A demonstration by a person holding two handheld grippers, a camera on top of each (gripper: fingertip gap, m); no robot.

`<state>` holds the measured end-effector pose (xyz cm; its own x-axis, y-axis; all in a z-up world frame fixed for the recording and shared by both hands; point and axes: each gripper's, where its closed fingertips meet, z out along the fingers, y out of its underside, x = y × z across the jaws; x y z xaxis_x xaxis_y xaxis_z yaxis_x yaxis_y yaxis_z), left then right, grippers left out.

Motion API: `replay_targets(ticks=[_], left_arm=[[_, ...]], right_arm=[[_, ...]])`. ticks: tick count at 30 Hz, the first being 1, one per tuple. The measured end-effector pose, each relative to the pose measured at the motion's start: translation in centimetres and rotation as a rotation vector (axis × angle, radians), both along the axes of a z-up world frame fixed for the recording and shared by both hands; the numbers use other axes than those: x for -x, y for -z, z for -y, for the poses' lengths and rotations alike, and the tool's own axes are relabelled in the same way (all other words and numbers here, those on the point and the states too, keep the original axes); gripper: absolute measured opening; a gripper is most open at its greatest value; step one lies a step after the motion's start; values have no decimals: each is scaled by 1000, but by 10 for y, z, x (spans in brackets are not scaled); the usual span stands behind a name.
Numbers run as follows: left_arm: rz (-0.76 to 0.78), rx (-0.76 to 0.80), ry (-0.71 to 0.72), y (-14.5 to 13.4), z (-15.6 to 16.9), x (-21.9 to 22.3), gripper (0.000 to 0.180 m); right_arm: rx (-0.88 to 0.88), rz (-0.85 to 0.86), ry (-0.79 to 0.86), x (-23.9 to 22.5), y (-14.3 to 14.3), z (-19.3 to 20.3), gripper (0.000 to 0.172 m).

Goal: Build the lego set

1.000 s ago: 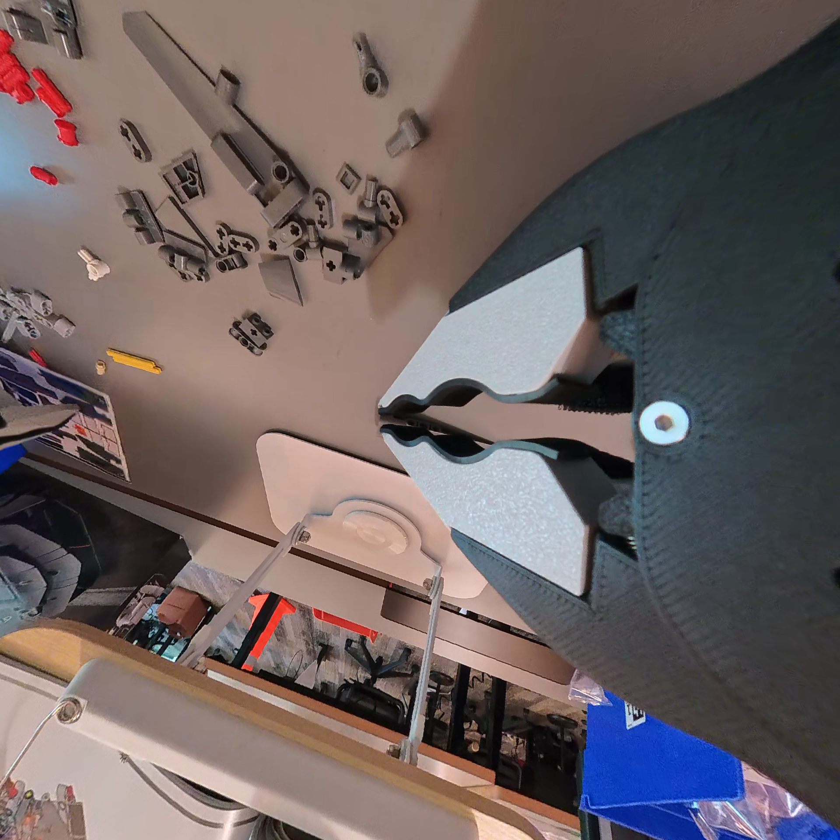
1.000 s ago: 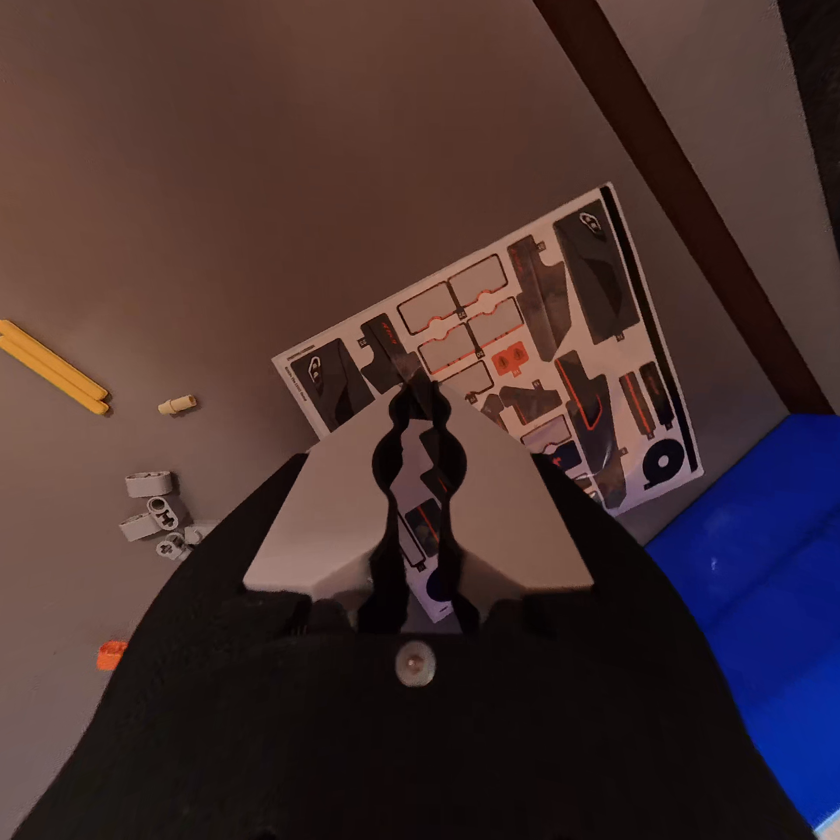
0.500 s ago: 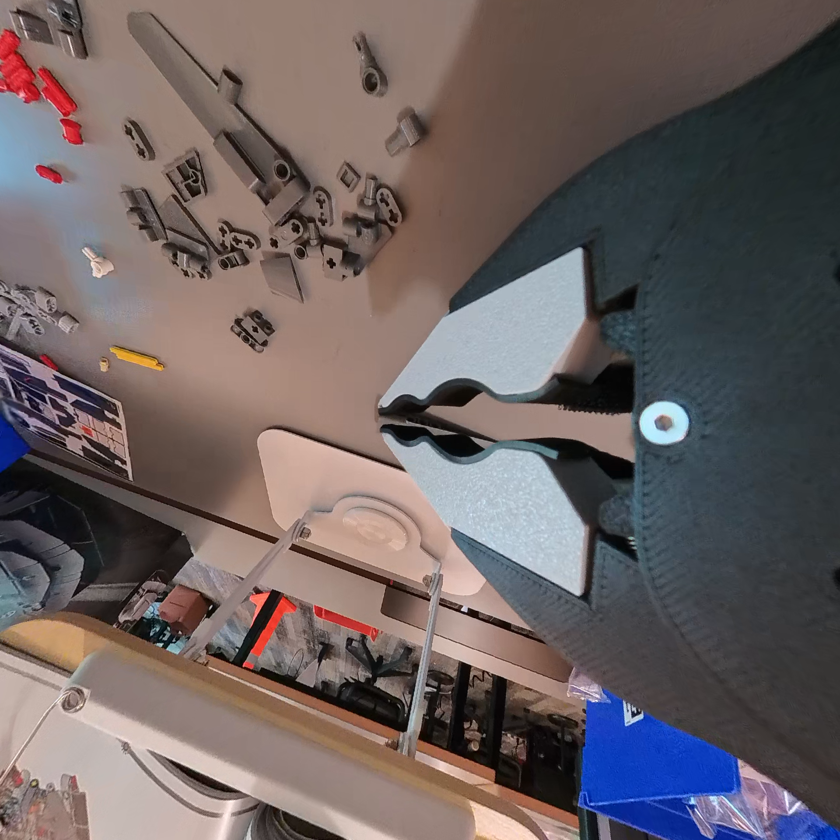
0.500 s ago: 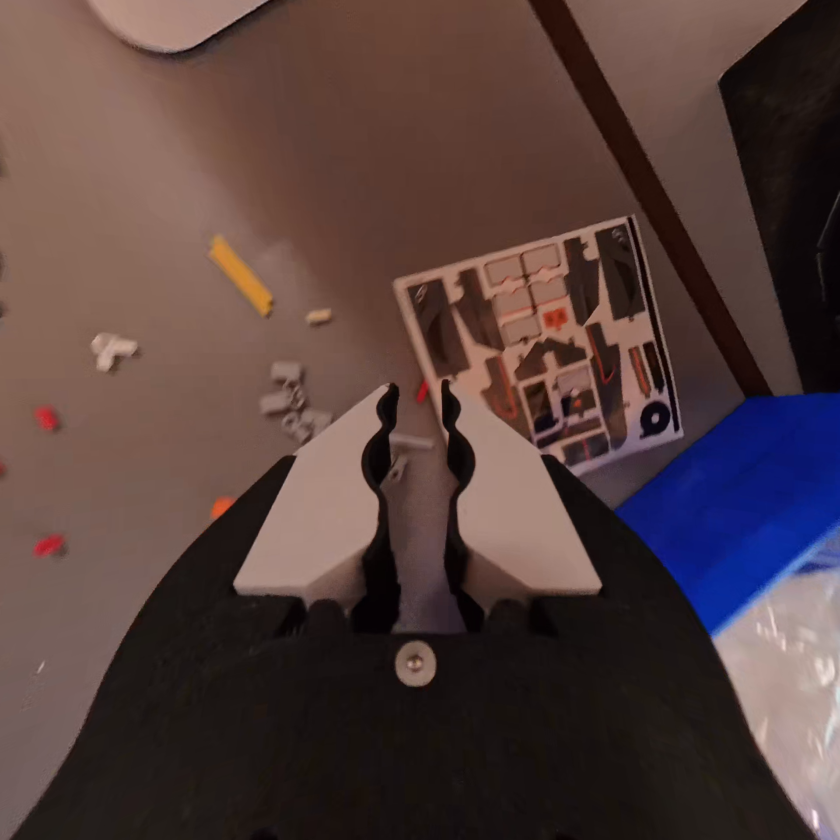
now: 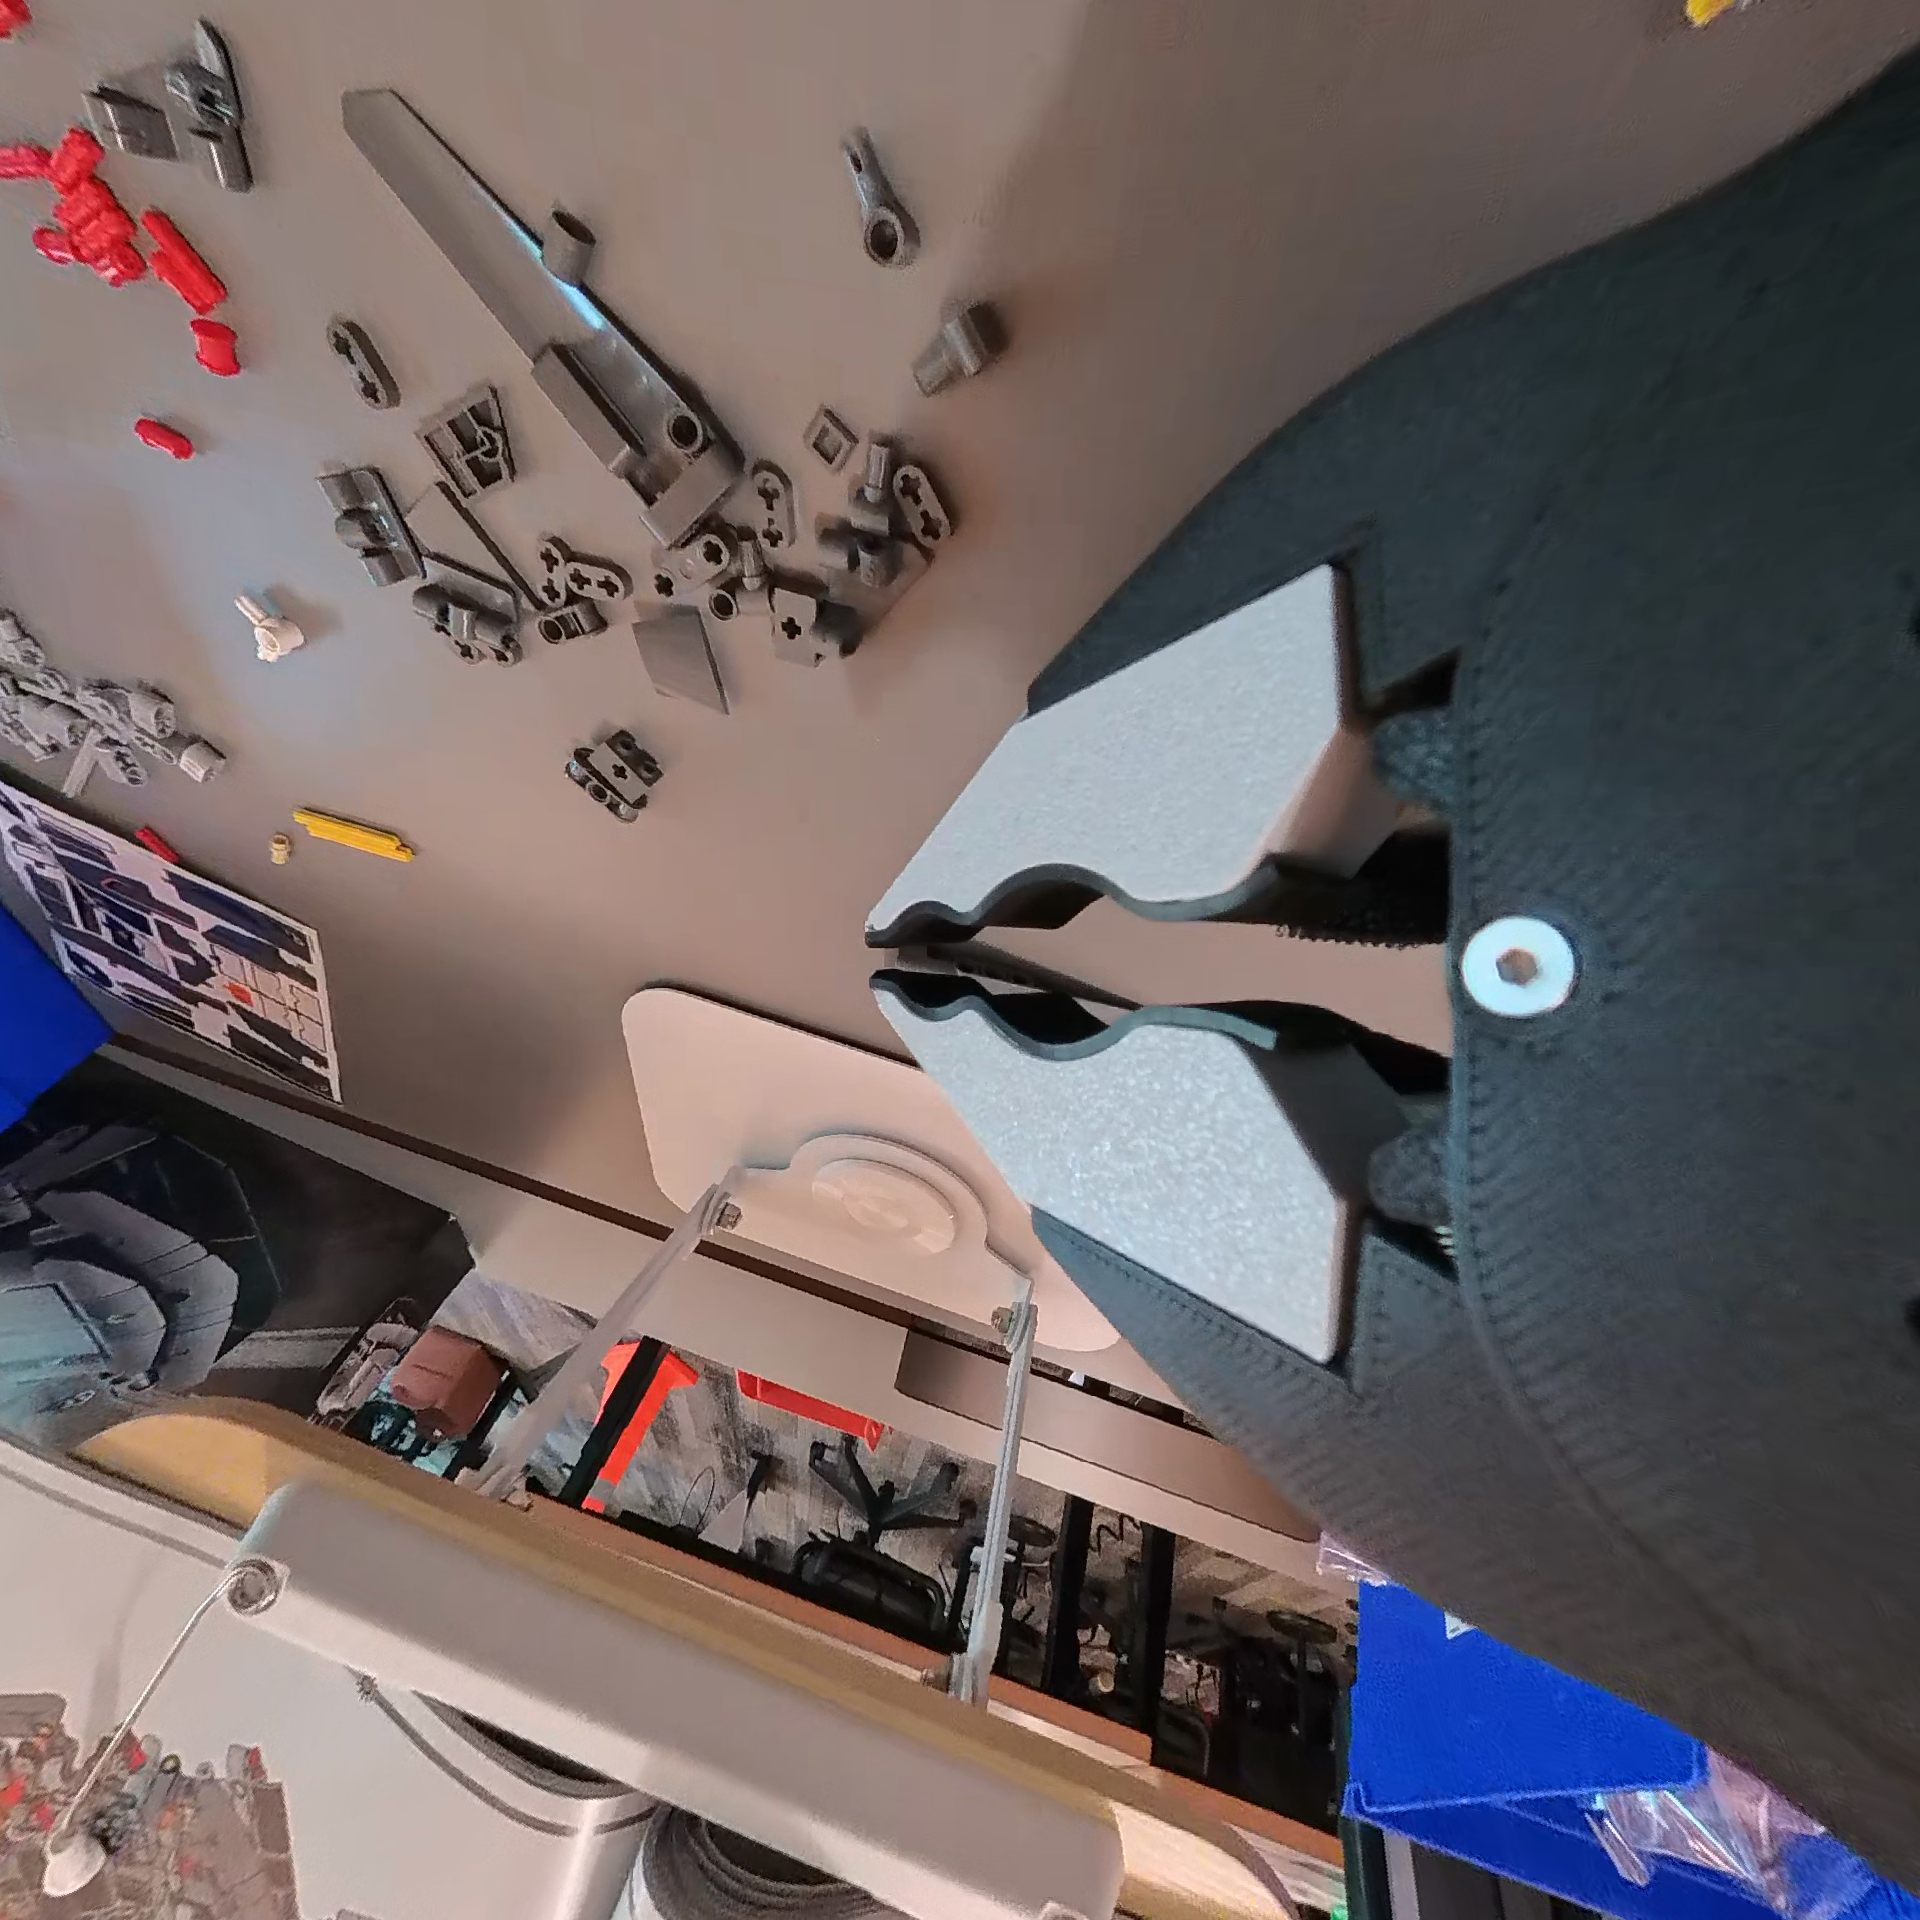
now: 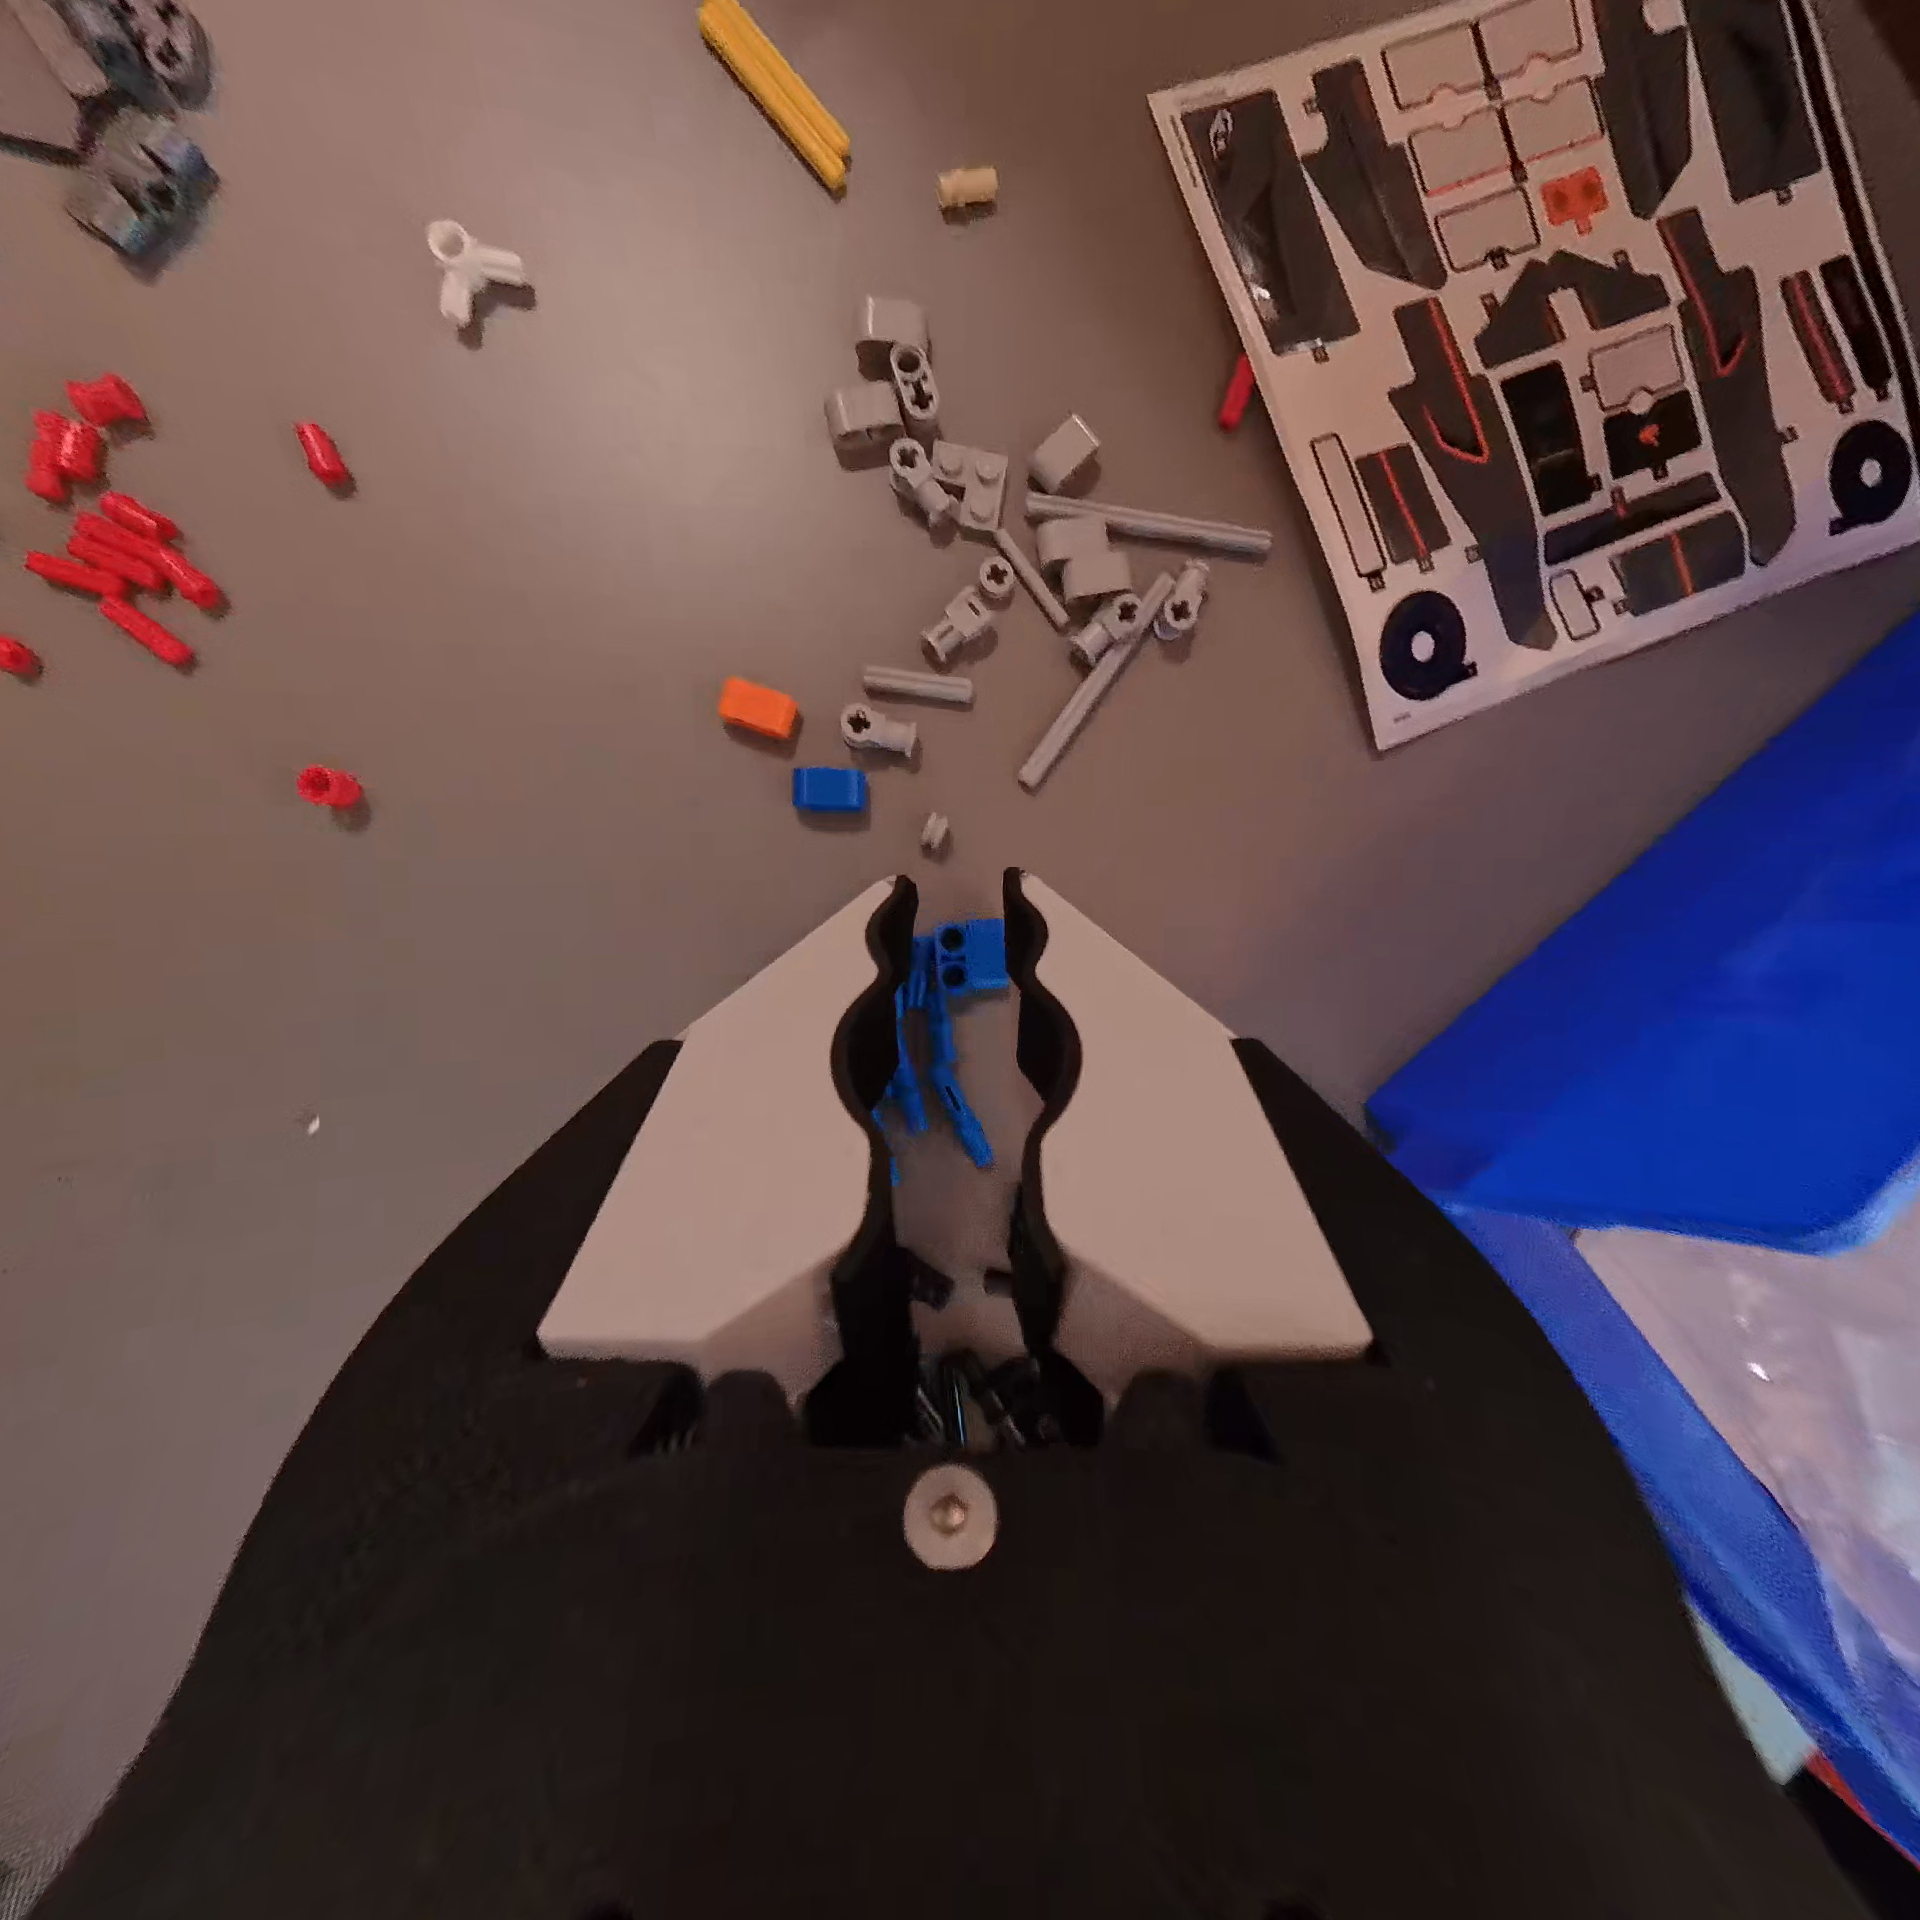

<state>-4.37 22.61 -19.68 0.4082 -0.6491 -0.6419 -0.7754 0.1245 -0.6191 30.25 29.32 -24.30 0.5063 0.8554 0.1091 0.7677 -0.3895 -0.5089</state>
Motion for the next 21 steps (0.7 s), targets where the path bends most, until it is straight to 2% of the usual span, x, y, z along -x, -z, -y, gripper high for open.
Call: replay_targets(ticks=[9, 21], left_arm=[[2, 2, -7, 0, -2, 3, 2], [0, 12, -5, 3, -3, 4, 2]], right_arm=[[-41, -73, 17, 29, 5, -25, 16], [-16, -75, -63, 66, 12, -49, 17]])
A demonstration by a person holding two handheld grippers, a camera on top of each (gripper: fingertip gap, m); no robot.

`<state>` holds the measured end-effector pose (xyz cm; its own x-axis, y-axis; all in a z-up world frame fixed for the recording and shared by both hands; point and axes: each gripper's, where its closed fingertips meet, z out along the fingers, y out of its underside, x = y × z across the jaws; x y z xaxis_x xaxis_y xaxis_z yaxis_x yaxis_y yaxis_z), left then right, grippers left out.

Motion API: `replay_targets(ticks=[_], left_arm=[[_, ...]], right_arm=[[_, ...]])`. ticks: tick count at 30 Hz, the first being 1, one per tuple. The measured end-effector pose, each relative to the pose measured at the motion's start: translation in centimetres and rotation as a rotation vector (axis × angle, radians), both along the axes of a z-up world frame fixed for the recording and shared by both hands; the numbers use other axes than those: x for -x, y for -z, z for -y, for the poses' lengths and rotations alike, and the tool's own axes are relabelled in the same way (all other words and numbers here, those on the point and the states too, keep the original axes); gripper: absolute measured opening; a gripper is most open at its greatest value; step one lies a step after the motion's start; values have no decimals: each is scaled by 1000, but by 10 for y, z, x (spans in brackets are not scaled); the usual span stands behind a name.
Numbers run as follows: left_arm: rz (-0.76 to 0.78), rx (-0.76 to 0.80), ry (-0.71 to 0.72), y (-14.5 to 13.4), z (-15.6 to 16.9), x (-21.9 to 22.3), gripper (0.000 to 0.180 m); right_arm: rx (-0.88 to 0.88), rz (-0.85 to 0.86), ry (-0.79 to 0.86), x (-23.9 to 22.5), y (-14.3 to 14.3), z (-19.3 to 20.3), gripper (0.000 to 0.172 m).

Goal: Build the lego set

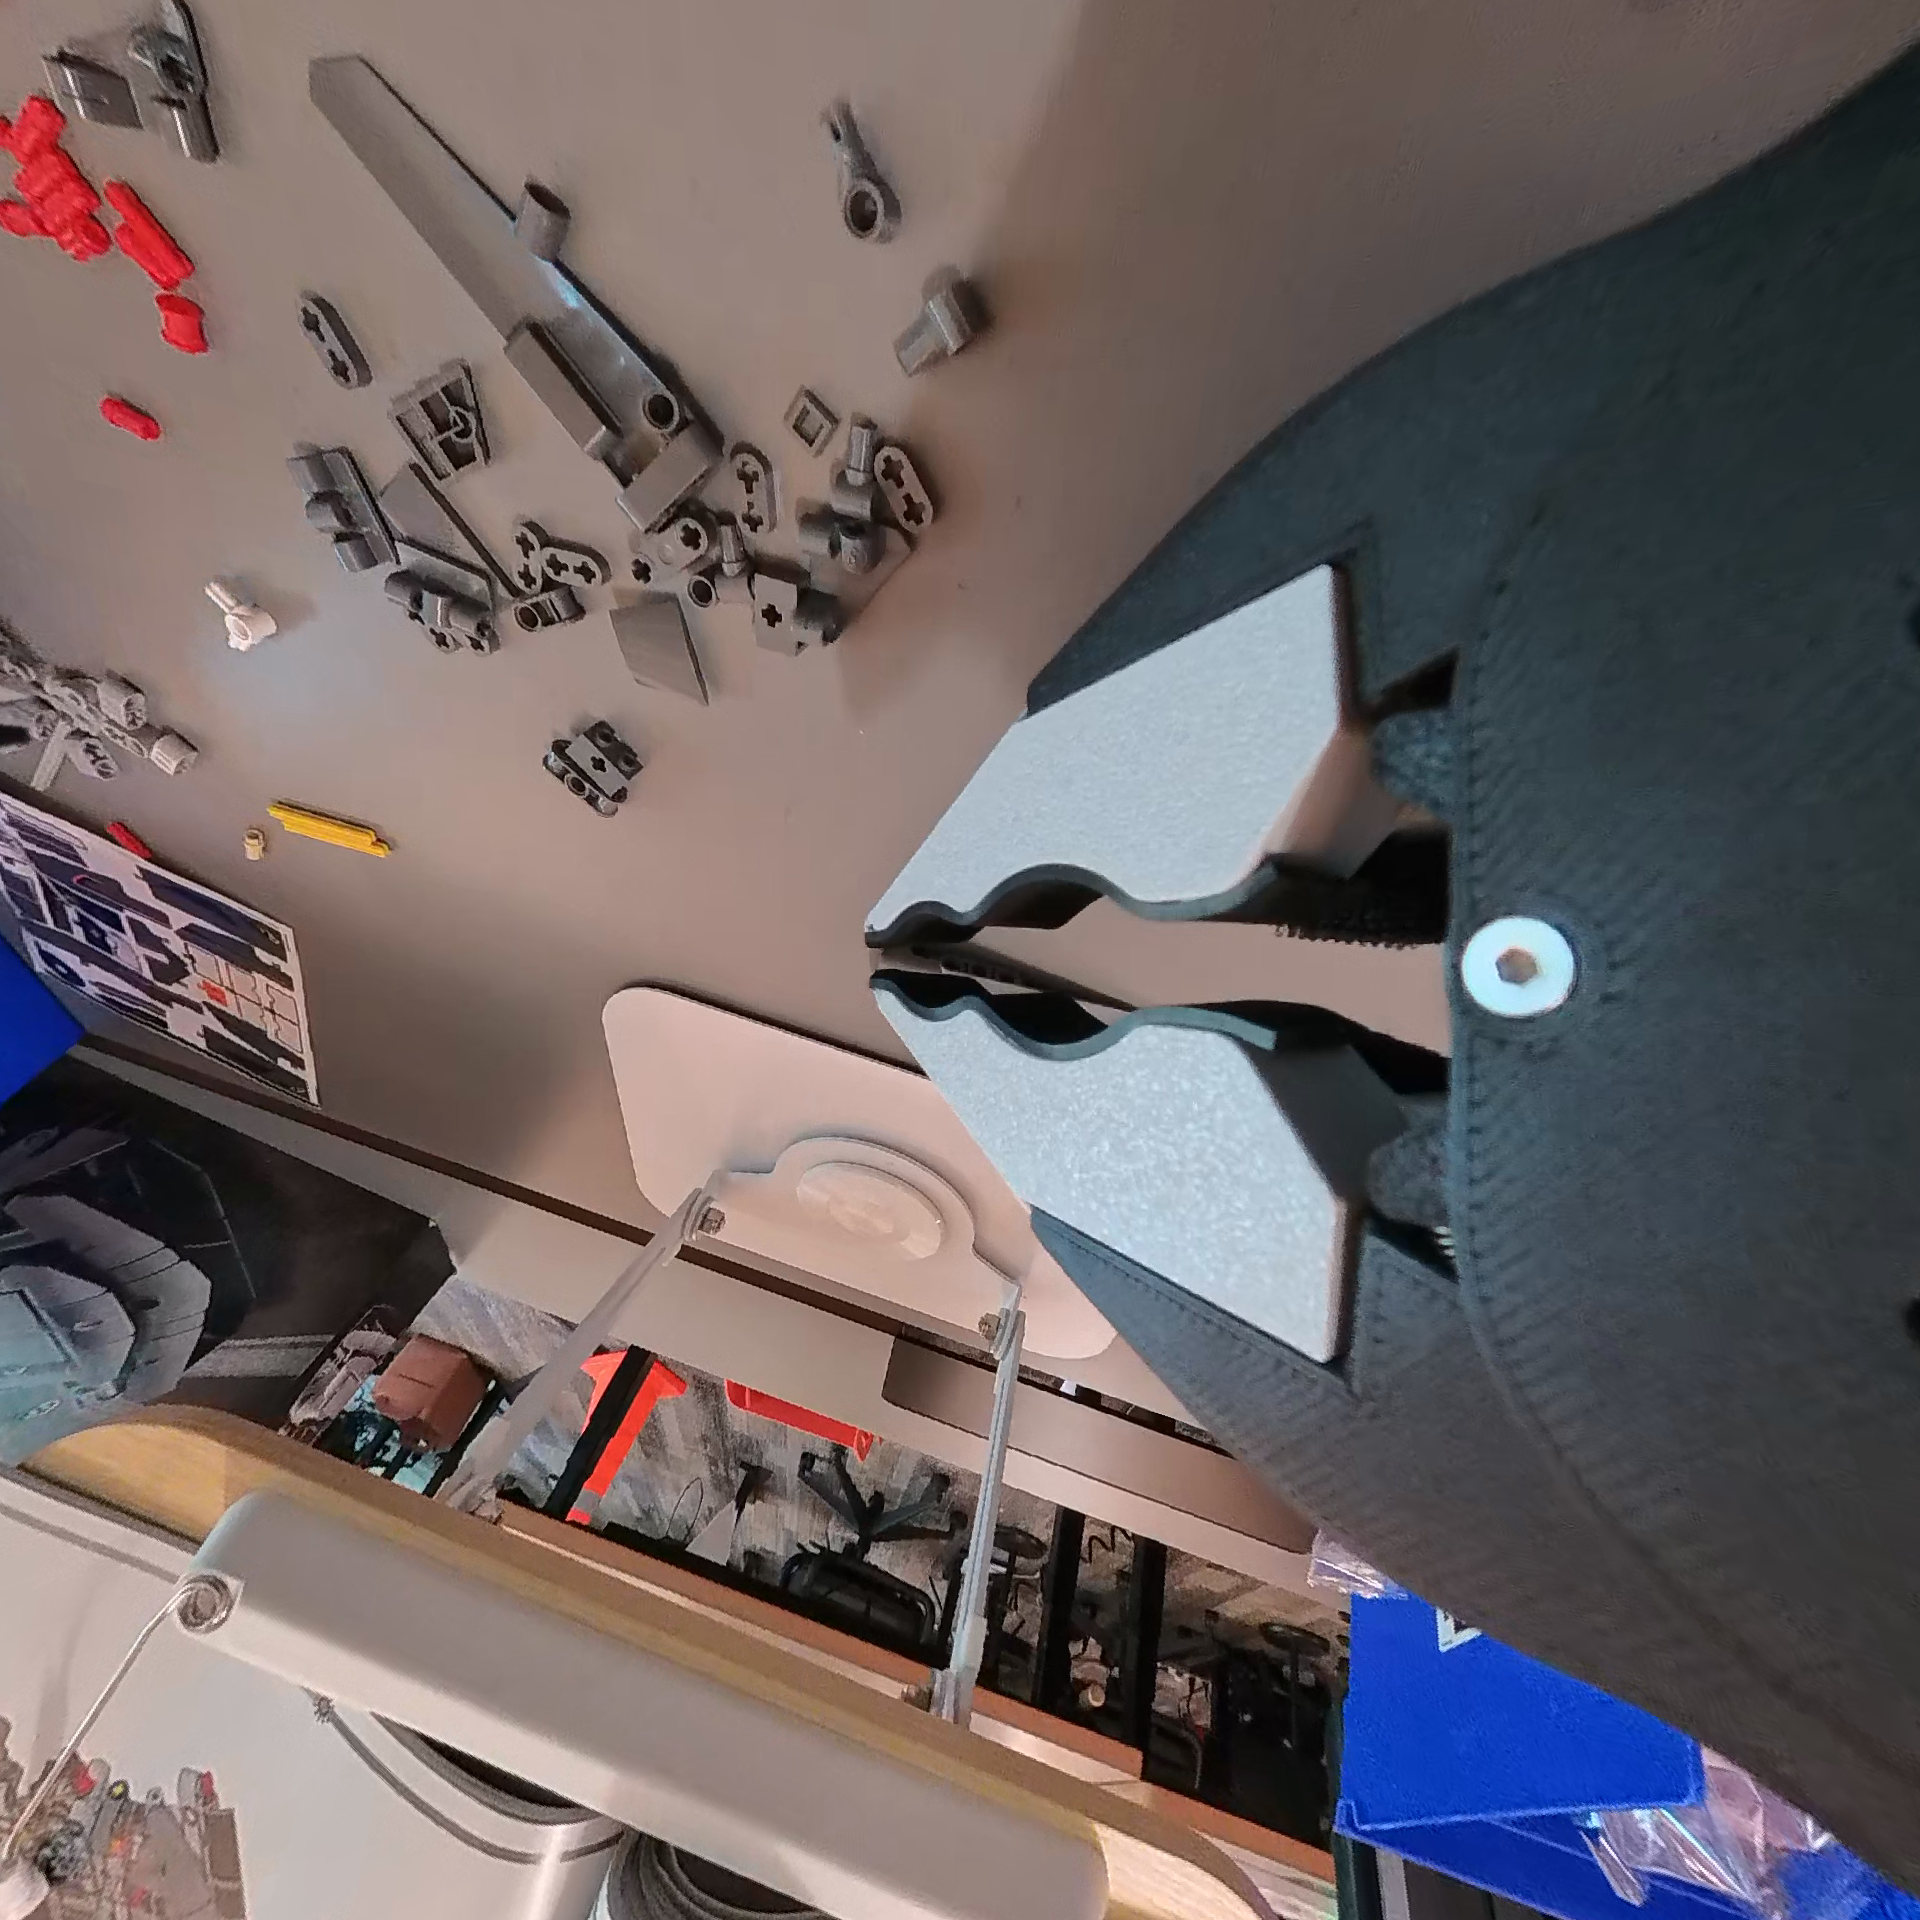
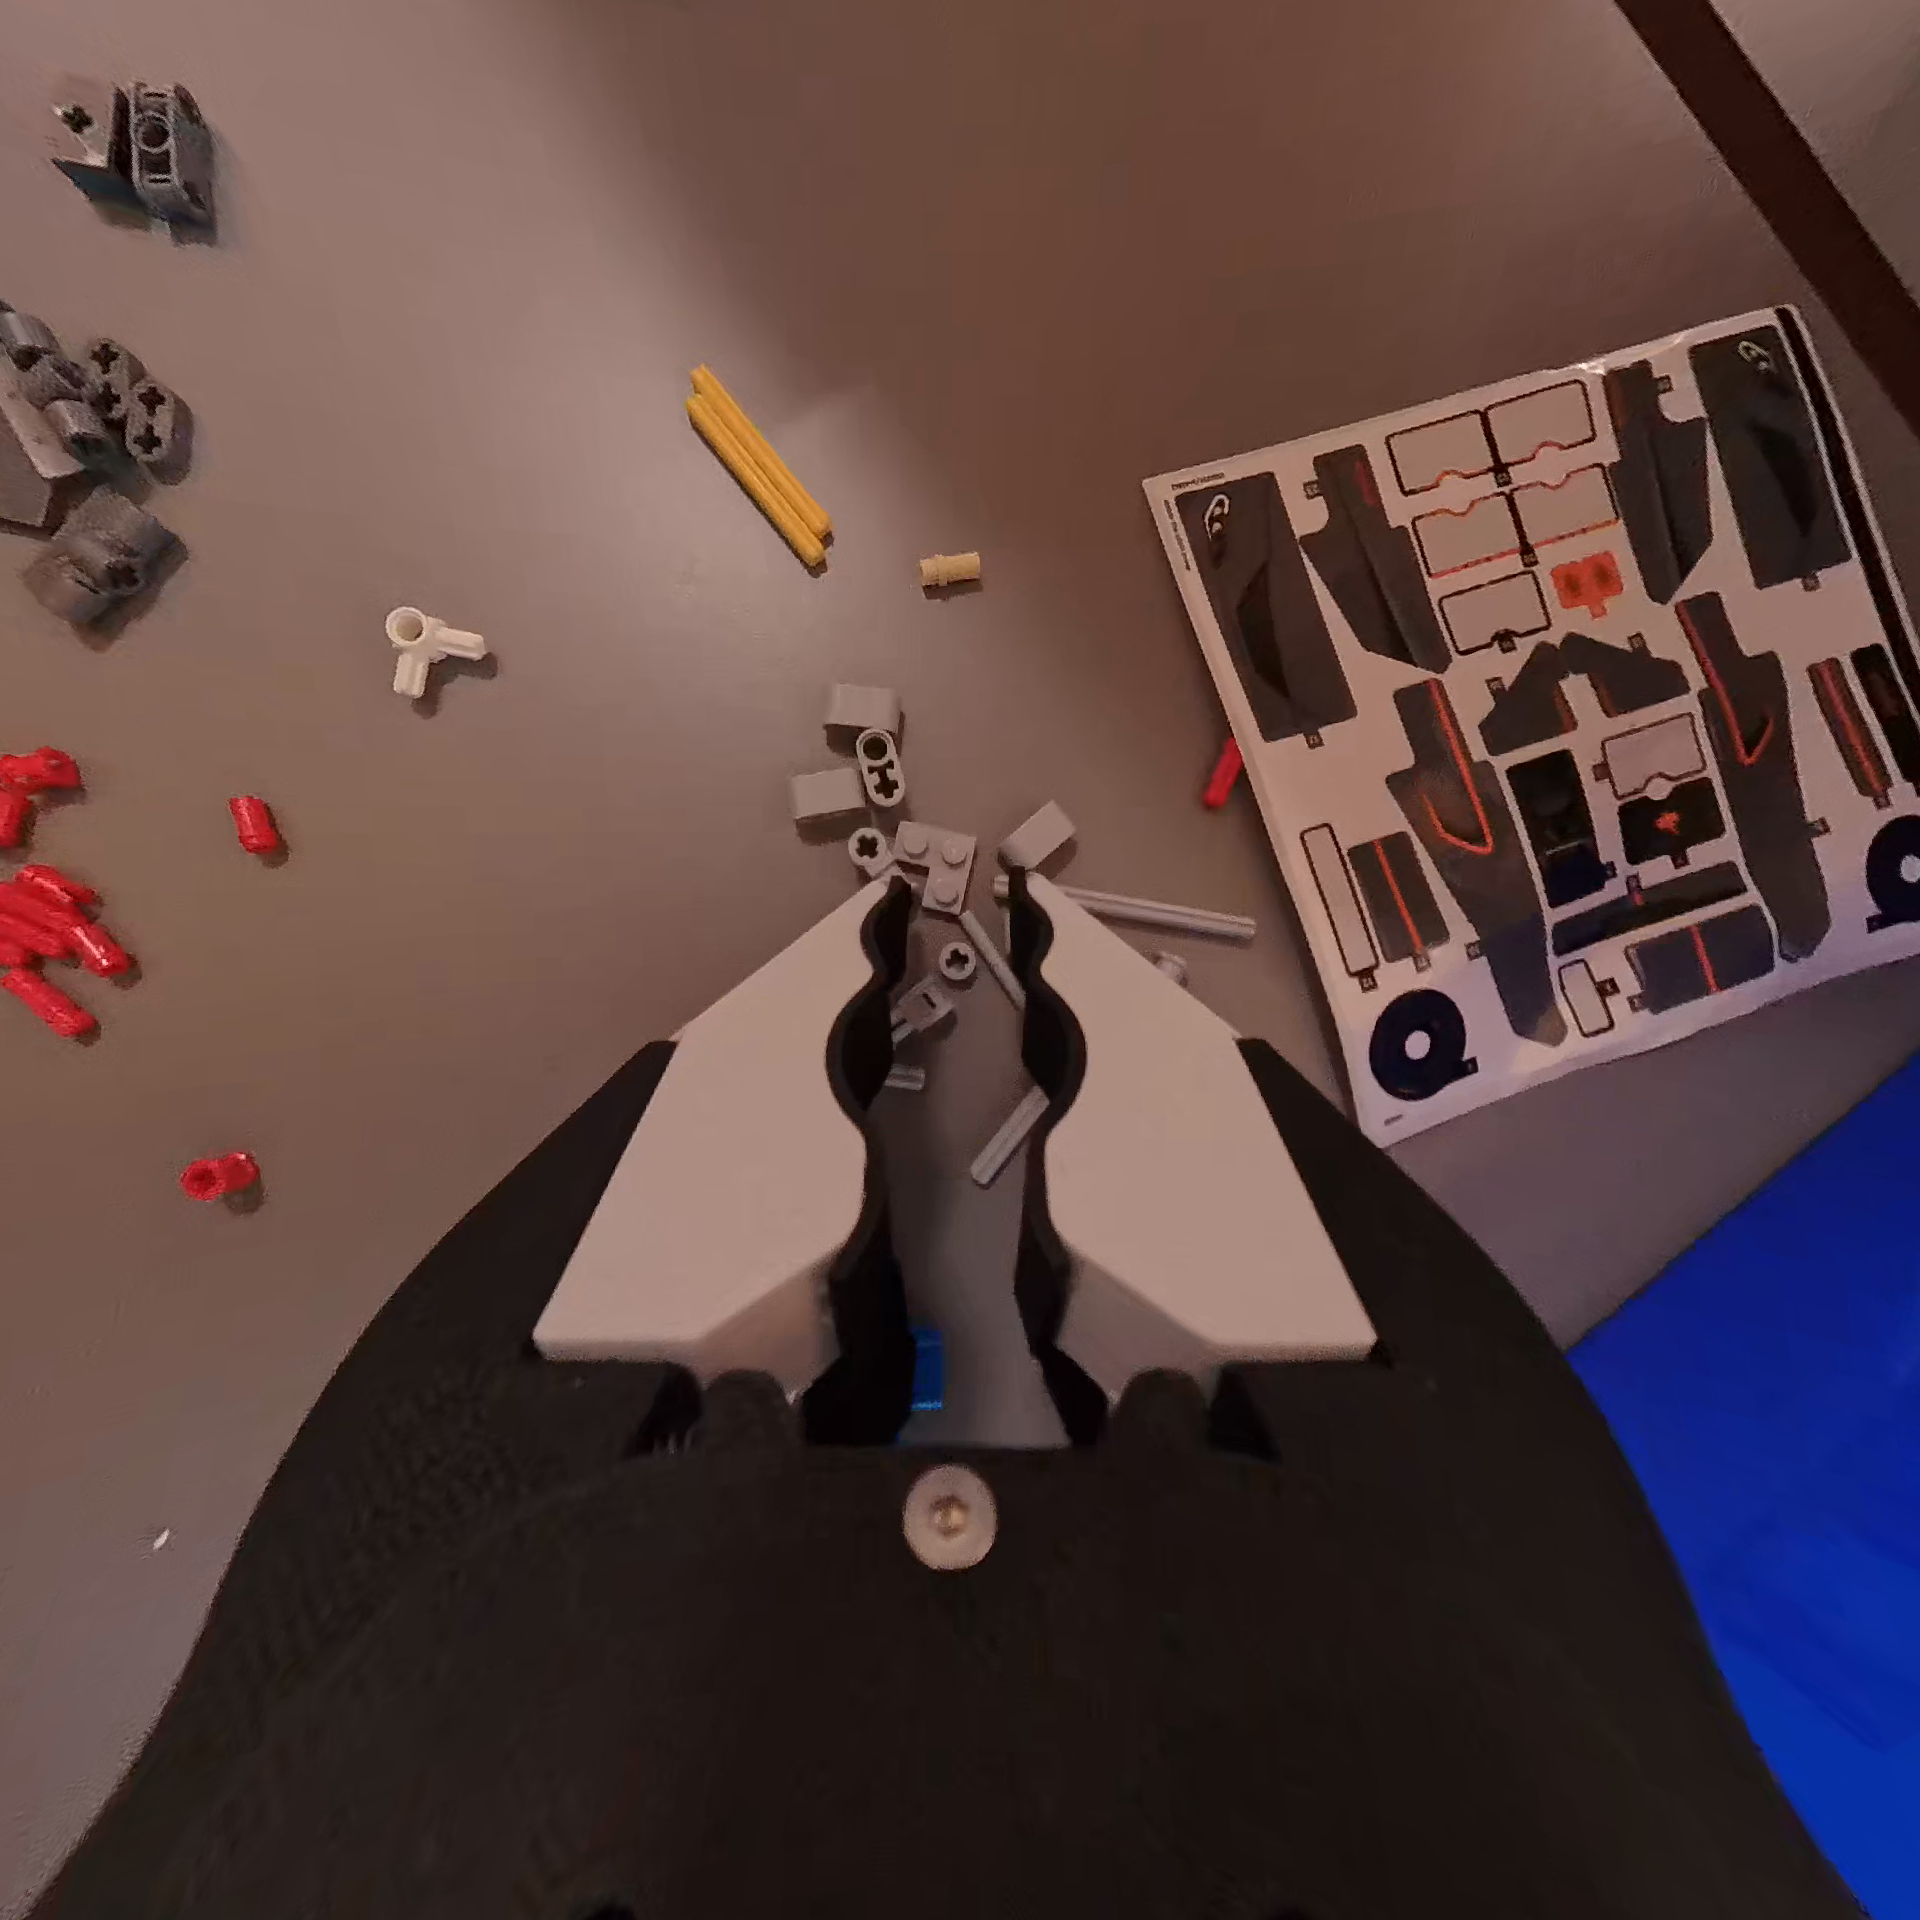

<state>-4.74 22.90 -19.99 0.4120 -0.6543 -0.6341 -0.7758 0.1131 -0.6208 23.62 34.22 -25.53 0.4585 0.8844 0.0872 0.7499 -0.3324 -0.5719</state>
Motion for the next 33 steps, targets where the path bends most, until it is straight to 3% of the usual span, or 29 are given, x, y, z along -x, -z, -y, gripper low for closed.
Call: replay_targets(ticks=[15, 18, 25, 33], left_arm=[[3, 8, -2, 2, -1, 2, 2], [1, 9, -2, 2, -1, 2, 2], [0, 3, 0, 0, -1, 1, 2], [-6, -14, -13, -4, -2, 5, 3]], right_arm=[[73, 5, -92, 11, 8, 20, 11], [50, -48, -74, 4, -10, 21, 14], [-192, -192, 83, -32, -87, -3, 14], [-200, -177, 58, -25, -83, 2, 14]])
